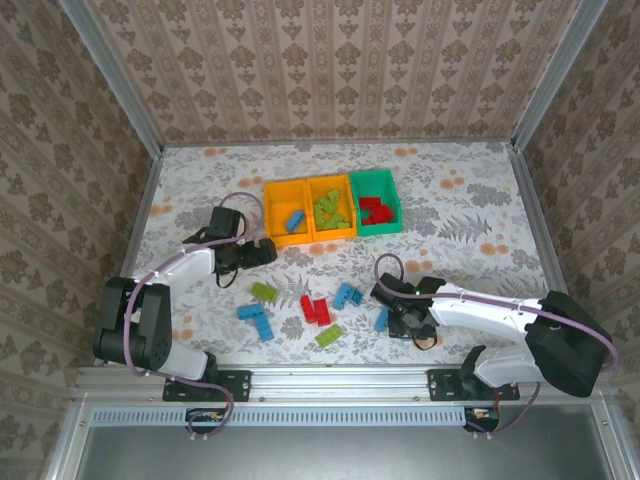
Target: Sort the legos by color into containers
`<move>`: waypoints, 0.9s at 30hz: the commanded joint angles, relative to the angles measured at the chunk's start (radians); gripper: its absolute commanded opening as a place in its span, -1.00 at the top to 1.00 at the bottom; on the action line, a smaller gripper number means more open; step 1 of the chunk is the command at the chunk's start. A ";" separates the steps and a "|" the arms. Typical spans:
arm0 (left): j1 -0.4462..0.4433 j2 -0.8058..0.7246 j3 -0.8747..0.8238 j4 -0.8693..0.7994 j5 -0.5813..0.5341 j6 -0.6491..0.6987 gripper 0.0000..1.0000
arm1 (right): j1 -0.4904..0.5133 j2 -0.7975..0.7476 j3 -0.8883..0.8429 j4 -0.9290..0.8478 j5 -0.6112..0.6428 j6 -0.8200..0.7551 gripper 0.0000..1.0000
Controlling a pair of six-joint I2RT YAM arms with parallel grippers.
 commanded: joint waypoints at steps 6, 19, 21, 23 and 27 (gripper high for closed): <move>-0.005 -0.024 0.037 -0.024 -0.010 0.017 -1.00 | 0.000 -0.060 0.156 -0.013 0.132 -0.035 0.43; -0.005 -0.034 0.040 -0.022 -0.013 0.016 -1.00 | -0.168 0.271 0.451 0.662 -0.214 -0.106 0.43; -0.004 -0.038 0.039 -0.027 -0.016 0.017 -1.00 | -0.170 0.387 0.591 0.677 -0.298 -0.129 0.43; -0.004 -0.041 0.036 -0.028 -0.019 0.019 -1.00 | -0.170 0.497 0.746 0.665 -0.356 -0.137 0.44; 0.001 -0.052 0.024 -0.027 -0.024 0.018 -1.00 | -0.174 0.679 0.986 0.611 -0.423 -0.137 0.45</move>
